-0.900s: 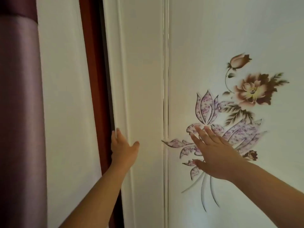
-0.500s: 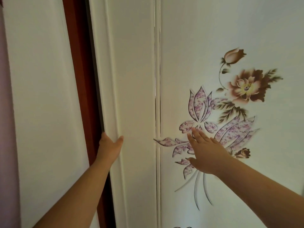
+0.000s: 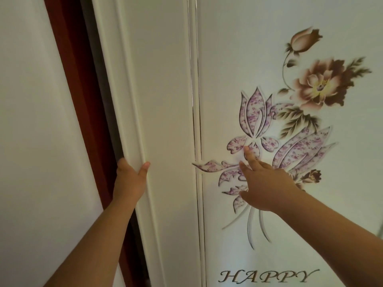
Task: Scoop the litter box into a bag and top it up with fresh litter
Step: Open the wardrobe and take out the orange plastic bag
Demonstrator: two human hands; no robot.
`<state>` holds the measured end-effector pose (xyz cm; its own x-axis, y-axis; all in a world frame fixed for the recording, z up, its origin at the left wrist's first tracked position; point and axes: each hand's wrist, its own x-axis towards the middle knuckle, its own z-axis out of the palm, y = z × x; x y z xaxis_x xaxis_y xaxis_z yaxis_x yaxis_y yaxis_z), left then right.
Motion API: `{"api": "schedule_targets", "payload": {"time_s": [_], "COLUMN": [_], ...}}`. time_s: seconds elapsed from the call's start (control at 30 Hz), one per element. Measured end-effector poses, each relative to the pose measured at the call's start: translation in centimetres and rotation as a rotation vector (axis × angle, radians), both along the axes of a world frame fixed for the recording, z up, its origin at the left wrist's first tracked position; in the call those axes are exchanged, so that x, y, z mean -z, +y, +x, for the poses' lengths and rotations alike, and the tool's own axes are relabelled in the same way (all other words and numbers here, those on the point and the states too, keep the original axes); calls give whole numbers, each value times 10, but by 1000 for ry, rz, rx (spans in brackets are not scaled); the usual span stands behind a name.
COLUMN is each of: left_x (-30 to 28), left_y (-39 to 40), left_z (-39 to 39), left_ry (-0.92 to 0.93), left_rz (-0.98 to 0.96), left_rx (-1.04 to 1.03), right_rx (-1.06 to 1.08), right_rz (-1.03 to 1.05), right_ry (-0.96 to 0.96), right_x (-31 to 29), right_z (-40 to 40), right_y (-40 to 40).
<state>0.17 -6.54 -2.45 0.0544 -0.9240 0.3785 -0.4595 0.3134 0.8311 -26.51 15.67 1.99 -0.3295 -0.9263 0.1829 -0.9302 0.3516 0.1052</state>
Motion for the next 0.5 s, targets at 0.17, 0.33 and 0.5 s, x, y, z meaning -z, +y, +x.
{"api": "schedule_targets", "payload": {"time_s": [0.17,0.33,0.5], "left_x": [0,-3,0], "left_y": [-11,-18,-23], "left_z": [10,14,15], "left_ry": [26,-21,-42], "left_rz": [38,50,36], "left_rx": [49,79,104], "right_rx": [37,67,11], "right_rz": [-41,-144,-226], "right_ry": [-35,-118,-263], "right_x": [-1,-7,15], "right_z": [19,37,58], "right_y": [-5,-15,-20]}}
